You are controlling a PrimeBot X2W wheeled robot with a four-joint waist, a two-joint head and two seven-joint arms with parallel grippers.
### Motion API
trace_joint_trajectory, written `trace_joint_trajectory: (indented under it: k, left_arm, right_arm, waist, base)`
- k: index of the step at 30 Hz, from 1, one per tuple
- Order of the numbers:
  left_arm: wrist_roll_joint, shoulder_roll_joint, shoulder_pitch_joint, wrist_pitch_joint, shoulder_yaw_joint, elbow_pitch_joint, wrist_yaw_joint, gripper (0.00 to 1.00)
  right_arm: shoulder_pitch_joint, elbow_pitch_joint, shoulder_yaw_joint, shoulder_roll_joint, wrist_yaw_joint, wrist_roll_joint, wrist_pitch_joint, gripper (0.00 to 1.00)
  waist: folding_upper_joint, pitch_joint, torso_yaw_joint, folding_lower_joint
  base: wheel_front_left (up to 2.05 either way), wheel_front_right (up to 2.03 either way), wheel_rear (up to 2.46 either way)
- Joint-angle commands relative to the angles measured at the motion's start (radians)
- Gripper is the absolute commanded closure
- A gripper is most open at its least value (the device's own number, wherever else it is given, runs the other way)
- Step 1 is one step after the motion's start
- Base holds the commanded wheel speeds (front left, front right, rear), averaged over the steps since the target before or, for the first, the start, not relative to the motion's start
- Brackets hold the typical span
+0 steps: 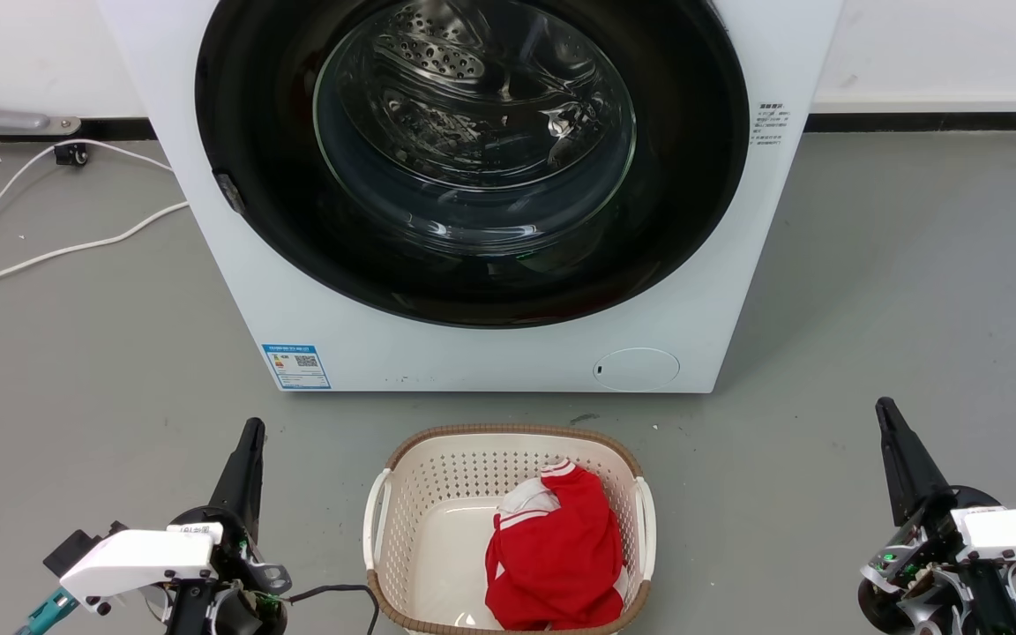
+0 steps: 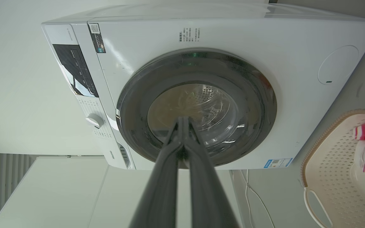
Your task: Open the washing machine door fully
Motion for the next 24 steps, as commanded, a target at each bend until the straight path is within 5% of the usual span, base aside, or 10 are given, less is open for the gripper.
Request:
trace_joint_trajectory:
  k: [1, 15, 16, 24]
  left_arm:
    - [0.000, -0.001, -0.009, 0.003, 0.003, 0.001, -0.002, 1.00]
    - [0.002, -0.002, -0.009, 0.003, 0.005, 0.001, -0.002, 1.00]
    - [0.000, -0.001, 0.001, 0.003, 0.001, 0.003, 0.000, 0.00]
    - [0.008, -0.003, -0.002, -0.034, -0.035, -0.014, 0.000, 0.00]
  right_arm:
    - [-0.013, 0.002, -0.002, 0.003, 0.003, -0.005, 0.002, 1.00]
    - [-0.013, 0.002, -0.004, 0.004, 0.003, -0.006, 0.003, 1.00]
    - [0.001, 0.002, -0.003, 0.002, 0.000, -0.003, 0.002, 0.00]
    - [0.015, -0.028, 0.014, 0.003, 0.000, 0.001, -0.033, 0.00]
  waist:
    - [0.0000, 0.000, 0.000, 0.0000]
    - [0.0000, 0.000, 0.000, 0.0000]
    - [0.0000, 0.000, 0.000, 0.0001]
    - [0.0000, 0.001, 0.000, 0.0001]
  base:
    - [0.00, 0.00, 0.00]
    - [0.00, 0.00, 0.00]
    - [0.00, 0.00, 0.00]
    - [0.00, 0.00, 0.00]
